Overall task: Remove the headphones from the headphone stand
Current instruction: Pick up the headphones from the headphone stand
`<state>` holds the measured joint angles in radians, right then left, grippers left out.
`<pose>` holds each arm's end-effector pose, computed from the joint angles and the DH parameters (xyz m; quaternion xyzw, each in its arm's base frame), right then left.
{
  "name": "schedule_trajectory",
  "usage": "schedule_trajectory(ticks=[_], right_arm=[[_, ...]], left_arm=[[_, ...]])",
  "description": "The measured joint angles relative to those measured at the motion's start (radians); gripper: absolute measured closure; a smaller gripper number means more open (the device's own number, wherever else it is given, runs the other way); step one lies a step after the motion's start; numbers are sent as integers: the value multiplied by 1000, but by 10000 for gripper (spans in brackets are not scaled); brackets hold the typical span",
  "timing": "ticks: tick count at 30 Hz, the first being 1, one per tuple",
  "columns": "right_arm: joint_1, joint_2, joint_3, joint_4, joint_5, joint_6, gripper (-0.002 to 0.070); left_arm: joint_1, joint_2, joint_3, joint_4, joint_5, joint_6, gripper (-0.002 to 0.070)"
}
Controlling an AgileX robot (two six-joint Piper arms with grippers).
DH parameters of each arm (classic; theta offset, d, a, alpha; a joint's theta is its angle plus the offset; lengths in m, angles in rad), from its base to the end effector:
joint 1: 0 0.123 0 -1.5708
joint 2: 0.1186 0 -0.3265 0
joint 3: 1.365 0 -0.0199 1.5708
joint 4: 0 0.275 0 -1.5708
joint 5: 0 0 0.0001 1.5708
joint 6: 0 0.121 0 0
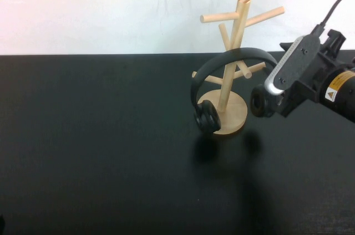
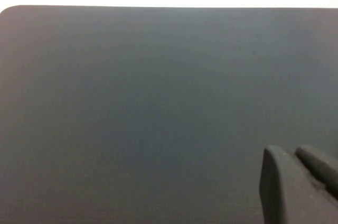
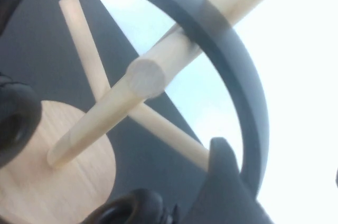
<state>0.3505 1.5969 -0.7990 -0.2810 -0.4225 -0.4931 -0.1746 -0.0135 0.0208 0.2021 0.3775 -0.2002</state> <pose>0.3552 0.1445 0.2458 -0.4495 0.6679 -0.0725 0.5887 0.0640 -0.0022 0.1644 0.0431 0.8006 -0.0260 0.5970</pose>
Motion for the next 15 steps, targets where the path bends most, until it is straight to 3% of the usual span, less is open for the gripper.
schedule_trajectory(ticks=[15], right_arm=[[0,124,-65,2,-120,-10,291]], left_arm=[[0,0,0,0,0,0,673]])
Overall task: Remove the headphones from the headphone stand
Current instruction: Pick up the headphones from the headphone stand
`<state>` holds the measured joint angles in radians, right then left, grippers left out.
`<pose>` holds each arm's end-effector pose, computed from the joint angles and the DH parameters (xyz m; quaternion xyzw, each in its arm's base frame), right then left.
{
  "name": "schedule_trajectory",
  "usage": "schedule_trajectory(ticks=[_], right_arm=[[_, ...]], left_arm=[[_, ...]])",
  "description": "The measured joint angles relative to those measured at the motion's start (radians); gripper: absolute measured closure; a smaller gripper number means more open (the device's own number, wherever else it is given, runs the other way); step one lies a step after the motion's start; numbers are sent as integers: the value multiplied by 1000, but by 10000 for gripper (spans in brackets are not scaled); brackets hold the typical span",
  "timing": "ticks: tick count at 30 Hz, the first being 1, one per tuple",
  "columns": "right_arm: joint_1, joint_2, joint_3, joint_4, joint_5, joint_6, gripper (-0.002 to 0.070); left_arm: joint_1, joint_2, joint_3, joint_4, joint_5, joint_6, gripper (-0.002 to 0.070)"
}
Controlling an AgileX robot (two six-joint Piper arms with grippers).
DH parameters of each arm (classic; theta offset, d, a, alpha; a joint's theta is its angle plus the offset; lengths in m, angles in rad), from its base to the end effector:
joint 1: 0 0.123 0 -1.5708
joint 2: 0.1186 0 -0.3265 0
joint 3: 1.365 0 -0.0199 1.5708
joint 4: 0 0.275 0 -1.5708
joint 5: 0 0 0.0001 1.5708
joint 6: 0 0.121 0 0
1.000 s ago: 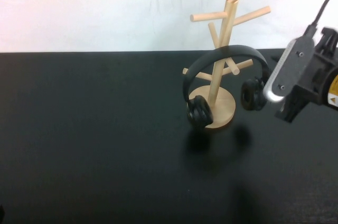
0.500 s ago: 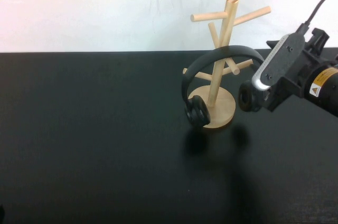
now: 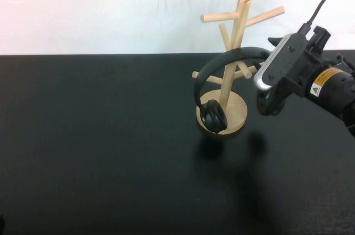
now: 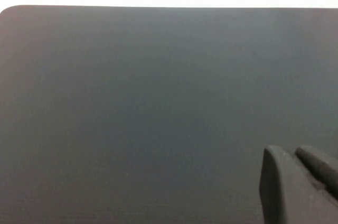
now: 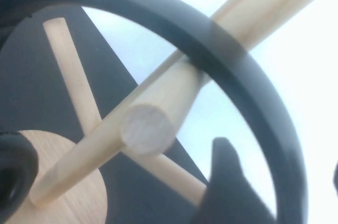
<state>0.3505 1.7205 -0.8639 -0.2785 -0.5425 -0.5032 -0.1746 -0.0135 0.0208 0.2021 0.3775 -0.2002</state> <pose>0.3831 0.1583 0.2317 -0.4462 0.6485 -0.0649 0.6133 0.0640 -0.0022 0.1644 0.0431 0.8006 -0.0260 0.5970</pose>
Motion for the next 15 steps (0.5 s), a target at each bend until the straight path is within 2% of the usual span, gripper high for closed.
schedule_trajectory(ticks=[2,7,9,15], right_arm=[[0,0,0,0,-9,0,328],[0,2,0,-4,-50,-7,545],[0,2,0,-4,-52,-2,604],[4,-4,0,-9,-68,-6,616]], left_arm=[[0,0,0,0,0,0,673],[0,0,0,0,0,0,673],[0,0,0,0,0,0,673],[0,0,0,0,0,0,673]])
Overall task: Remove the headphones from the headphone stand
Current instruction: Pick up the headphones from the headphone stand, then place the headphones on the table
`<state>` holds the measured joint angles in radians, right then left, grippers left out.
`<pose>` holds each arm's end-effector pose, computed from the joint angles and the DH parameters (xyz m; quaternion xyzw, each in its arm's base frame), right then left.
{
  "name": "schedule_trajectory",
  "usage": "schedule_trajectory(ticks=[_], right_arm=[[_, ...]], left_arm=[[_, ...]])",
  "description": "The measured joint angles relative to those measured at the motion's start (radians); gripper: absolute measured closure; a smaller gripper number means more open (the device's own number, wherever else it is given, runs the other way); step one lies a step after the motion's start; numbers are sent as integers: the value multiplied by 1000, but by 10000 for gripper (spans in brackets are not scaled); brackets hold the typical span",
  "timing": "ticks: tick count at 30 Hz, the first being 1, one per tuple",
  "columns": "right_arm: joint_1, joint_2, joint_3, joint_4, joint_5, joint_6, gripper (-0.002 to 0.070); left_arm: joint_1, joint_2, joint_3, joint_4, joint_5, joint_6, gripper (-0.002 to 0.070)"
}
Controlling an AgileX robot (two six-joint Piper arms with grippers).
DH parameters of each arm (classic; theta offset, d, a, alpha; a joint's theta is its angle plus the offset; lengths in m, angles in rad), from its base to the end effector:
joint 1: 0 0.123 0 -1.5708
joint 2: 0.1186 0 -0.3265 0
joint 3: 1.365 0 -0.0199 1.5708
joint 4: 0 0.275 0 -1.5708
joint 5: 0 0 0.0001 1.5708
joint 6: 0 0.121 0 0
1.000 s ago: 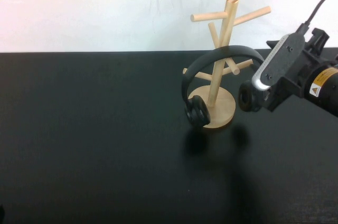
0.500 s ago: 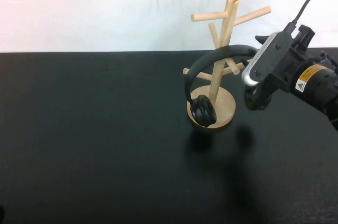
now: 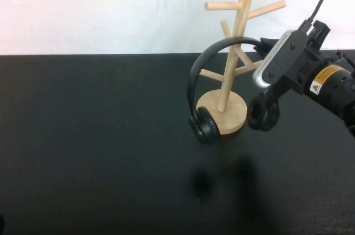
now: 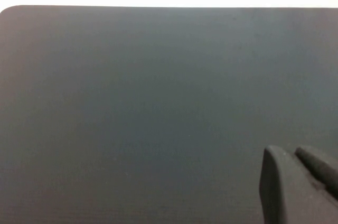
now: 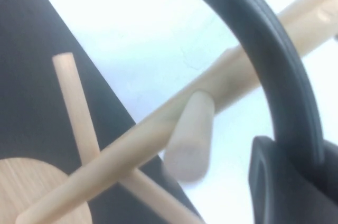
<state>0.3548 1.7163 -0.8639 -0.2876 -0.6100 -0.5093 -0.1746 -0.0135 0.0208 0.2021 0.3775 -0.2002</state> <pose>0.3823 0.1626 0.2412 -0.4444 0.6231 -0.0636 0.6405 0.0640 -0.0022 0.1644 0.0431 0.8006 -0.0260 0.5970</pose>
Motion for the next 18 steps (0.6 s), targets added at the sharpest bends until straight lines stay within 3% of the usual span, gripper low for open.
schedule_trajectory(ticks=[7,18], right_arm=[[49,-100,0,2,99,-12,616],[108,-432,0,9,610,61,616]], left_arm=[[0,0,0,0,0,0,673],[0,0,0,0,0,0,673]])
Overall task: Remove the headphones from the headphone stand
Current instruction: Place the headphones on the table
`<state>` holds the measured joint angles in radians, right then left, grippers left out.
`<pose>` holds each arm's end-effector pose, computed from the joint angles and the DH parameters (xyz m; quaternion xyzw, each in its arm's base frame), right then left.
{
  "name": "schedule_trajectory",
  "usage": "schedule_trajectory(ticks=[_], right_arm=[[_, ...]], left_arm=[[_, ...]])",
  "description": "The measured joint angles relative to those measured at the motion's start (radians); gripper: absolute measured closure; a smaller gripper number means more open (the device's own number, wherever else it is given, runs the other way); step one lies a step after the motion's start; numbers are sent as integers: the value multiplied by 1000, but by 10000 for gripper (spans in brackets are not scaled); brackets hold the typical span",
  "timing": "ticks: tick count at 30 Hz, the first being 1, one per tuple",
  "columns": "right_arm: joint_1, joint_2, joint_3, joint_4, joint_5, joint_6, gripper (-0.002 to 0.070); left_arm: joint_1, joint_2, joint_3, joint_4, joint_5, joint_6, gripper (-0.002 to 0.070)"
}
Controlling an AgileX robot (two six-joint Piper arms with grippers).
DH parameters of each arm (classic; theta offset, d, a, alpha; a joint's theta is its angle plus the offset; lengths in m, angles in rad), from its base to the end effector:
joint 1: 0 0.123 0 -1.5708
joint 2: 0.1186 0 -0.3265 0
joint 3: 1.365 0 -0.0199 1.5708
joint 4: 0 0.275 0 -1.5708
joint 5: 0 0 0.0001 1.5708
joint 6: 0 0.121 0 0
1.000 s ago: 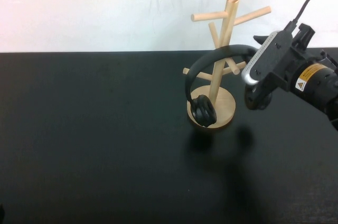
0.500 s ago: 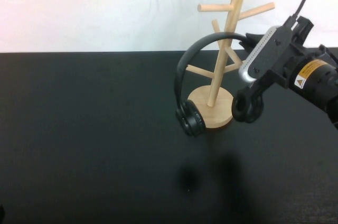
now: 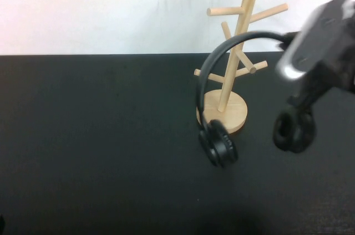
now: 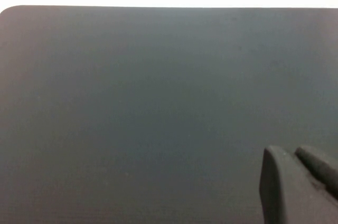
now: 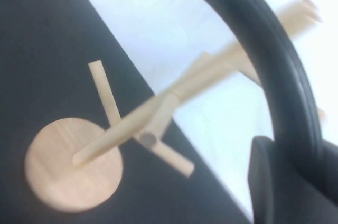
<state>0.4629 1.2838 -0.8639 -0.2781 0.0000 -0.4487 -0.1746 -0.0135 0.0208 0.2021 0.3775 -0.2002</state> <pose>0.2917 0.1456 0.3343 -0.4564 0.6745 -0.0763 0.5752 0.0640 -0.0022 0.1644 0.0431 0.8006 -0.0260 0.5970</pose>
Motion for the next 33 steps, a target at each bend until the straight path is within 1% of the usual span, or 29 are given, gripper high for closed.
schedule_trajectory(ticks=[5,6,8,10,13,14,18,23,25,33], right_arm=[[0,-152,0,29,251,173,616],[0,-183,-27,-6,387,230,683],[0,-156,-27,-57,485,235,683],[-2,-129,-27,-106,545,264,683],[-33,-81,-18,-152,547,306,683],[-16,-75,7,-104,585,277,616],[-98,-1,7,-120,569,300,616],[-245,136,7,-119,472,309,616],[-281,190,7,-120,428,311,616],[-294,401,7,-192,254,300,615]], left_arm=[[0,0,0,0,0,0,673],[0,0,0,0,0,0,673],[0,0,0,0,0,0,673],[0,0,0,0,0,0,673],[0,0,0,0,0,0,673],[0,0,0,0,0,0,673],[0,0,0,0,0,0,673],[0,0,0,0,0,0,673],[0,0,0,0,0,0,673],[0,0,0,0,0,0,673]])
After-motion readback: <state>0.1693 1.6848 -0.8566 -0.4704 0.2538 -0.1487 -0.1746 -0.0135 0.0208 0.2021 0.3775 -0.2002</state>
